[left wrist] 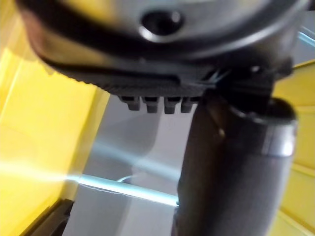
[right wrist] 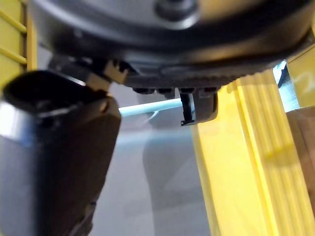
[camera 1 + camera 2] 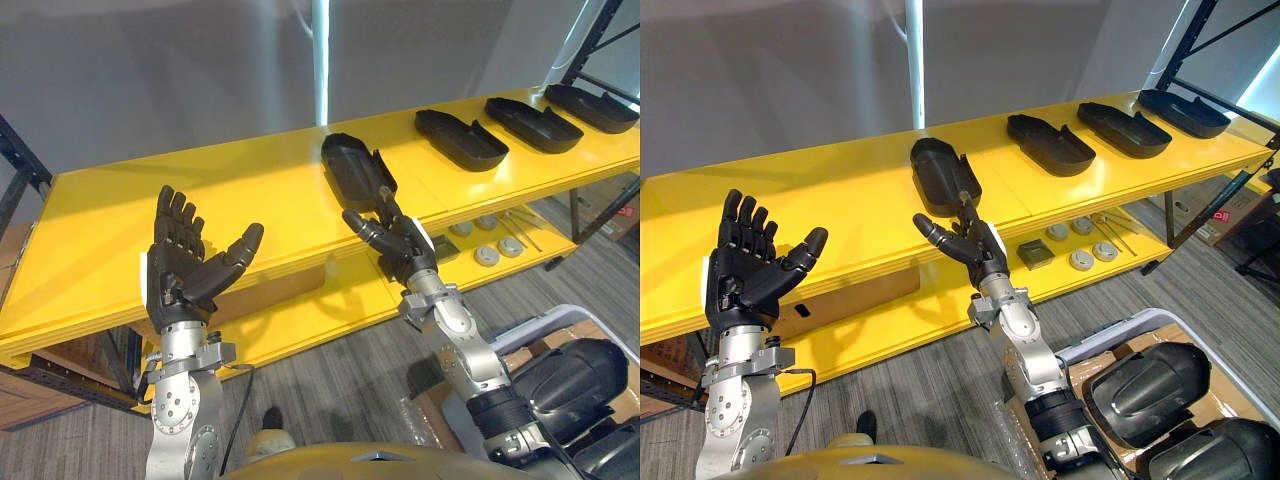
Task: Walk over and take three plastic housings, then place them on the shelf
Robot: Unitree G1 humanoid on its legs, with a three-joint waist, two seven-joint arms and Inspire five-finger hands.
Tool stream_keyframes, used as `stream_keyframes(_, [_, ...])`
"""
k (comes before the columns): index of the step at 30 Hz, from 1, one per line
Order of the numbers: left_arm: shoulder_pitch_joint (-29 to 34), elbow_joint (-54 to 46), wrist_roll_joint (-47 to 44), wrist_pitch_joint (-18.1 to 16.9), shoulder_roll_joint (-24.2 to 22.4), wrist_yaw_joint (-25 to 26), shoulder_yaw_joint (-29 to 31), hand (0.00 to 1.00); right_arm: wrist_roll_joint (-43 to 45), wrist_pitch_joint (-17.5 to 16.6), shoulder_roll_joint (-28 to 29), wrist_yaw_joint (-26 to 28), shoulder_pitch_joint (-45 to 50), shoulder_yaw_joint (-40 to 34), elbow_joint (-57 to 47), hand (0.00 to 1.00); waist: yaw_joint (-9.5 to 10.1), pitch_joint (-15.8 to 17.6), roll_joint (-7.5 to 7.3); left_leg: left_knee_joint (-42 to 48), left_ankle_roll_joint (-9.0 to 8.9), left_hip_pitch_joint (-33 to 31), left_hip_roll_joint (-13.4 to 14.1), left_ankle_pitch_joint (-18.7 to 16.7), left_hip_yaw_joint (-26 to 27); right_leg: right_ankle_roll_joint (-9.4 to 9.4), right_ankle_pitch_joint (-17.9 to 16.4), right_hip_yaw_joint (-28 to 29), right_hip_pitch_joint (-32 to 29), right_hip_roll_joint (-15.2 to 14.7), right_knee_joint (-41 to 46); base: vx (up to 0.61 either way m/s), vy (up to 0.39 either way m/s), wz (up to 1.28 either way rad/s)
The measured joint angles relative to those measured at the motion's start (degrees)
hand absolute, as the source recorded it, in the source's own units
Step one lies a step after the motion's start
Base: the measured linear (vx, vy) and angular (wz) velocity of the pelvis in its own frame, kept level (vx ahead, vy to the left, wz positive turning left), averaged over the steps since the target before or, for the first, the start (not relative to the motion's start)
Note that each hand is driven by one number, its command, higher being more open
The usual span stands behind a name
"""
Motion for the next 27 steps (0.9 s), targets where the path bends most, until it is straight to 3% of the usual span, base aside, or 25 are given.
stream_keyframes(13, [-0.02, 0.01, -0.01, 0.88, 0.0, 0.02, -0.14, 1.0, 0.58, 0.94, 0.2, -2.89, -9.77, -1.15, 13.58, 1.0, 0.48, 0.32, 0.48, 0.01, 0.07, 0.04, -0.26, 0.33, -0.88, 0.29, 0.23, -0.93, 1.01, -0.06, 0.0, -0.01, -0.002, 0.03])
stream_keyframes(17, [-0.03, 0.01, -0.01, 0.93, 0.0, 0.0, -0.15, 1.0, 0.64, 1.17, -0.01, -3.03, -13.61, -1.44, 17.54, 1.0, 1.04, 1.07, 1.46, 0.0, 0.03, 0.05, -0.29, 0.5, -1.27, 0.09, 0.1, -1.34, 1.19, -0.04, 0.03, -0.04, 0.002, 0.04])
stream_keyframes(27, [-0.06, 0.01, -0.02, 0.97, 0.0, -0.45, -0.09, 1.0, 4.0, 1.21, 0.01, -2.79, -19.48, -1.43, 22.98, 1.0, 2.35, 2.45, 1.29, 0.01, 0.16, -0.02, -0.42, 0.72, -1.94, 0.08, 0.11, -2.05, 1.64, -0.04, -0.01, 0.0, -0.001, 0.02])
